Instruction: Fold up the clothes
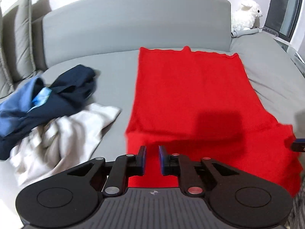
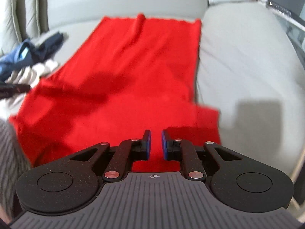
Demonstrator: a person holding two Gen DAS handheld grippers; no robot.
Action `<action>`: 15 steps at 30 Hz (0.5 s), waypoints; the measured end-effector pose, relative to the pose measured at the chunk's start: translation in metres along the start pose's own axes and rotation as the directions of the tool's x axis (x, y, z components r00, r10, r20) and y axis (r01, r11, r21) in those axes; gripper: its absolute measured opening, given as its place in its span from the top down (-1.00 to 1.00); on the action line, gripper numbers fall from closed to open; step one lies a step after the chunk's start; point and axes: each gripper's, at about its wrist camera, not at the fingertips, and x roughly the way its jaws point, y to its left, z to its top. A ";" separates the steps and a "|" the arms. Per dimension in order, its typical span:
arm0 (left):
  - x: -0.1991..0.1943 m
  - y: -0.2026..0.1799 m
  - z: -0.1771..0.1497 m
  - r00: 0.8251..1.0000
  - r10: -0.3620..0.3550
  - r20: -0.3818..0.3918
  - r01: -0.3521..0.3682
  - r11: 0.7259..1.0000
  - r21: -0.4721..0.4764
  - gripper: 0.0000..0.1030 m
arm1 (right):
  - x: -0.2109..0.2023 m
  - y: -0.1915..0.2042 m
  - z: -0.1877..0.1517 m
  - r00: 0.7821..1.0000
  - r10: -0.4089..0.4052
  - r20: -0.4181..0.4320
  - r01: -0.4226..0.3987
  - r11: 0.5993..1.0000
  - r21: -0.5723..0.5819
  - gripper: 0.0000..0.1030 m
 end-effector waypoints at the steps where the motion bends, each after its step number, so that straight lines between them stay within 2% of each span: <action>1: 0.012 0.000 0.001 1.000 0.016 -0.010 -0.016 1.000 0.008 0.76 | 0.004 0.000 0.002 1.000 -0.001 0.002 0.001 1.000 0.001 0.65; 3: 0.048 0.000 0.001 0.986 0.126 -0.108 -0.121 0.991 0.057 0.74 | 0.030 -0.001 0.006 0.999 -0.035 -0.041 0.035 0.999 0.000 0.66; 4: 0.059 0.001 0.001 0.980 0.153 -0.126 -0.145 0.987 0.071 0.73 | 0.034 -0.003 0.004 0.997 -0.048 -0.059 0.048 0.999 -0.002 0.77; 8: 0.068 0.006 0.011 0.975 0.159 -0.154 -0.158 0.987 0.019 0.72 | 0.035 -0.016 0.005 0.996 -0.049 -0.077 0.055 0.996 0.071 0.85; 9: 0.066 0.009 0.013 0.976 0.150 -0.156 -0.152 0.988 -0.003 0.71 | 0.031 -0.017 0.004 0.995 -0.056 -0.078 0.061 0.996 0.062 0.84; 10: 0.064 0.012 0.013 0.978 0.143 -0.154 -0.147 0.989 -0.019 0.71 | 0.026 -0.017 0.004 0.995 -0.063 -0.080 0.067 0.996 0.053 0.75; 11: 0.057 0.013 0.013 0.978 0.151 -0.141 -0.156 0.987 -0.027 0.71 | 0.017 -0.018 0.002 0.995 -0.066 -0.081 0.070 0.996 0.047 0.57; 13: 0.040 0.012 0.012 0.978 0.179 -0.109 -0.183 0.983 -0.027 0.70 | 0.003 -0.019 -0.003 0.996 -0.044 -0.074 0.048 0.997 0.059 0.55; 15: 0.012 -0.002 0.004 0.983 0.179 -0.038 -0.179 0.984 0.025 0.61 | -0.013 -0.018 -0.010 0.998 -0.012 -0.061 0.017 0.997 0.079 0.55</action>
